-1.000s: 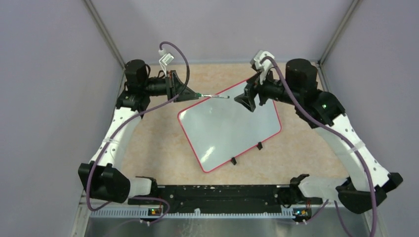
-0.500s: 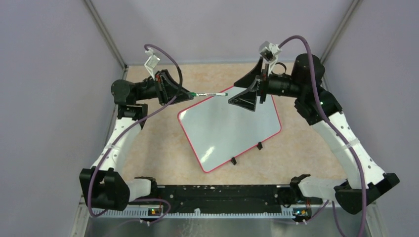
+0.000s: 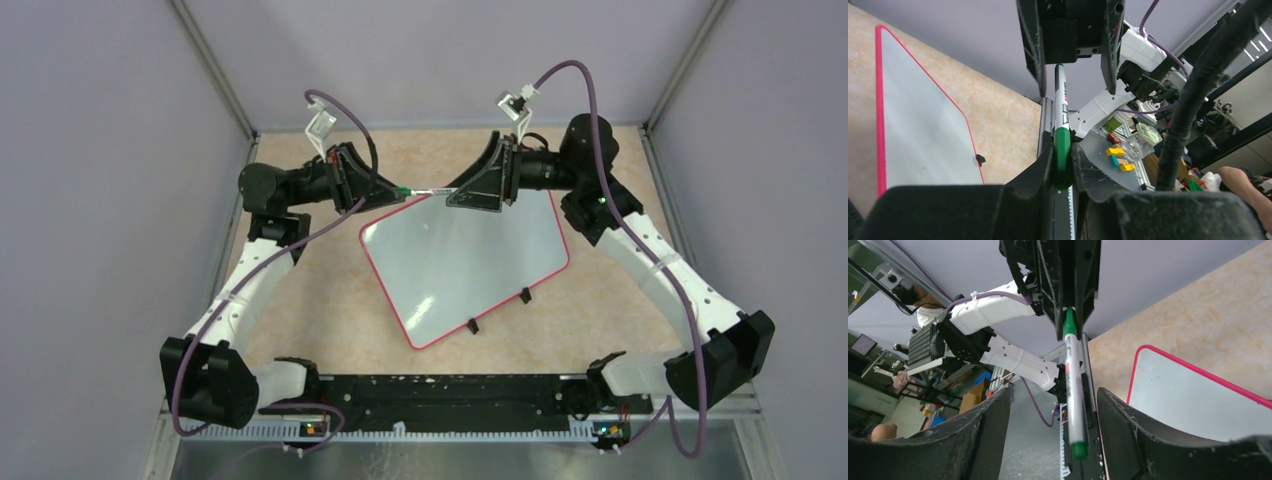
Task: Write a sentence on the whiteboard
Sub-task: Open the whiteboard marker at the center of the board.
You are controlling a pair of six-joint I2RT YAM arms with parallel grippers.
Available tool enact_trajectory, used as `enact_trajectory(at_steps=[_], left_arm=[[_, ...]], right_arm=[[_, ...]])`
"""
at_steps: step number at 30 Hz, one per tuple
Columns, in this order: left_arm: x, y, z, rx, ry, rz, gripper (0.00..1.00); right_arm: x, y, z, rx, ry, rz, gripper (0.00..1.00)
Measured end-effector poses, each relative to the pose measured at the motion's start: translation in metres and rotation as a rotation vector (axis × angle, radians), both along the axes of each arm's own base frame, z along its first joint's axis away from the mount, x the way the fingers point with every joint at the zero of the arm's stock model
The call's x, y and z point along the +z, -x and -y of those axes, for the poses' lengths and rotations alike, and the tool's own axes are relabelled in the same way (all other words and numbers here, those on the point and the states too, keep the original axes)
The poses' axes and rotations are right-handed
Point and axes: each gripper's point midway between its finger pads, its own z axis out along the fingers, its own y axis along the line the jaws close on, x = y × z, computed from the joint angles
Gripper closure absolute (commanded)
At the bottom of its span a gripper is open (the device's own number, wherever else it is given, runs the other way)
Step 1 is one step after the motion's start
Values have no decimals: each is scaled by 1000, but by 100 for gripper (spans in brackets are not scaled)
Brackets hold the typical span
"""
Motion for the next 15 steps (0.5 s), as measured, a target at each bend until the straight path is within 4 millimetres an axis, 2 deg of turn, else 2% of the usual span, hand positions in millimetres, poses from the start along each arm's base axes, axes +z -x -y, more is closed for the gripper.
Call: enact_trajectory(at_steps=[3, 7, 9, 15], left_arm=[[-7, -1, 8, -6, -12, -42, 100], [-10, -2, 13, -9, -25, -56, 100], [-10, -3, 13, -6, -26, -52, 100], [-8, -3, 14, -6, -26, -48, 100]], right_arm=[[8, 3, -2, 10, -24, 3, 50], [10, 3, -3, 10, -33, -5, 53], [10, 2, -4, 8, -33, -9, 63], [5, -2, -7, 0, -27, -22, 62]])
